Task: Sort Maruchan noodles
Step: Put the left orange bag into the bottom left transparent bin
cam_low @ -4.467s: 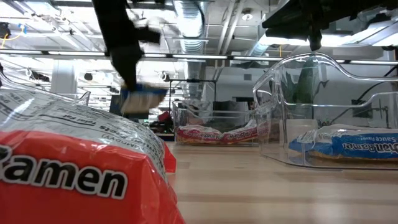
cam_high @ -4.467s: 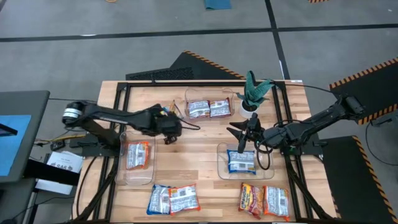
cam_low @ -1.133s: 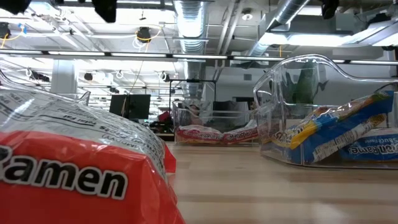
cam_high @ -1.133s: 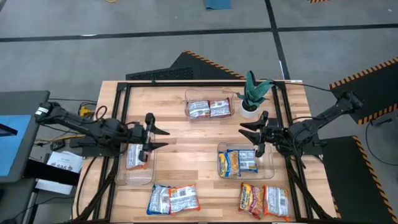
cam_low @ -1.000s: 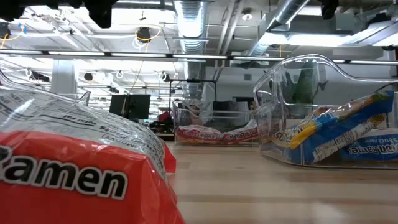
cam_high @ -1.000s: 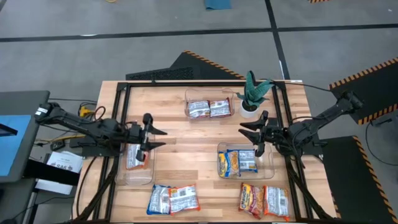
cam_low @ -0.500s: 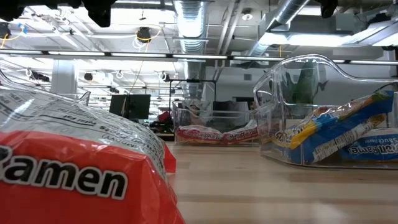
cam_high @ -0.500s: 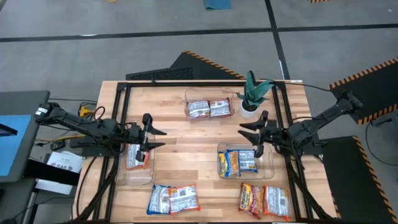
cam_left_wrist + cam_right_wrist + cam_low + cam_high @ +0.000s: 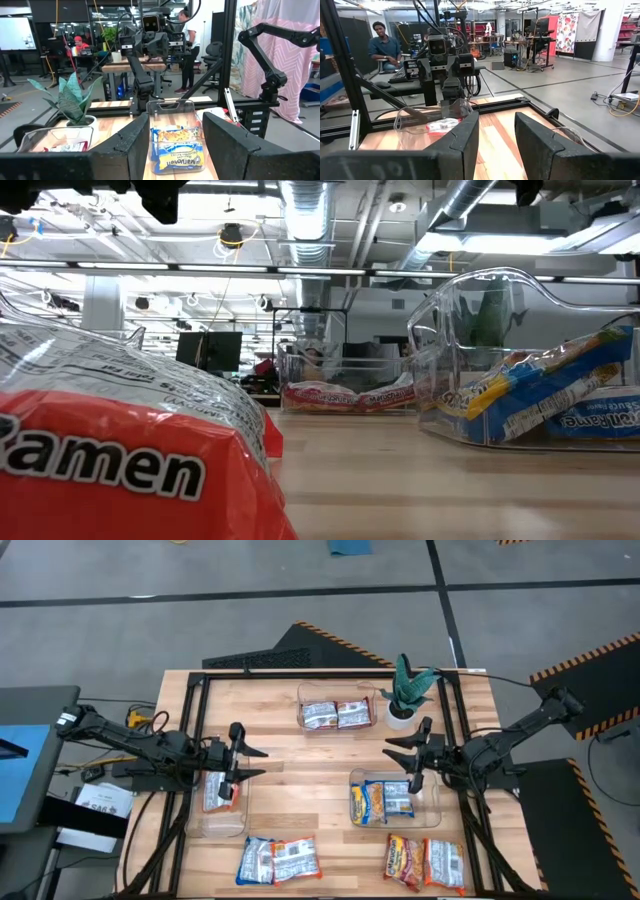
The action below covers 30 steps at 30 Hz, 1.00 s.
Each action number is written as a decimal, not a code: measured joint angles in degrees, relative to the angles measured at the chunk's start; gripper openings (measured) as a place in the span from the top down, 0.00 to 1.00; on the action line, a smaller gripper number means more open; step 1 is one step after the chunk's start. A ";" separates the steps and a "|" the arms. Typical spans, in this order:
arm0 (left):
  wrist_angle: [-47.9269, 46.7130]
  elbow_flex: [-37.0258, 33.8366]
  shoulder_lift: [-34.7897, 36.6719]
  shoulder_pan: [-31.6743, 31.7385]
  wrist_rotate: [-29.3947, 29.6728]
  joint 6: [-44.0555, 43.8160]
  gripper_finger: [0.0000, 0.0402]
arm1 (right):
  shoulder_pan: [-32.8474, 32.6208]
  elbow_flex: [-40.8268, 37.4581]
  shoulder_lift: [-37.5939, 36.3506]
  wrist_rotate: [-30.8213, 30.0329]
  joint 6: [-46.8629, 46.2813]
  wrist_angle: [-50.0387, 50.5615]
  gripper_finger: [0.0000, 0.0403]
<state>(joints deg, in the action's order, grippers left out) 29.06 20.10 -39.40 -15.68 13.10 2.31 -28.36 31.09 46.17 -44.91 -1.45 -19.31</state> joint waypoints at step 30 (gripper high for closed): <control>-0.07 0.00 0.07 0.02 -2.29 -2.82 0.58 | 0.00 0.00 -0.07 -0.17 0.43 -2.61 0.62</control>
<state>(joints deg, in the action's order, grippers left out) 28.99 20.10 -39.33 -15.66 10.81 -0.51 -28.36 31.09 46.11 -45.08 -1.02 -21.91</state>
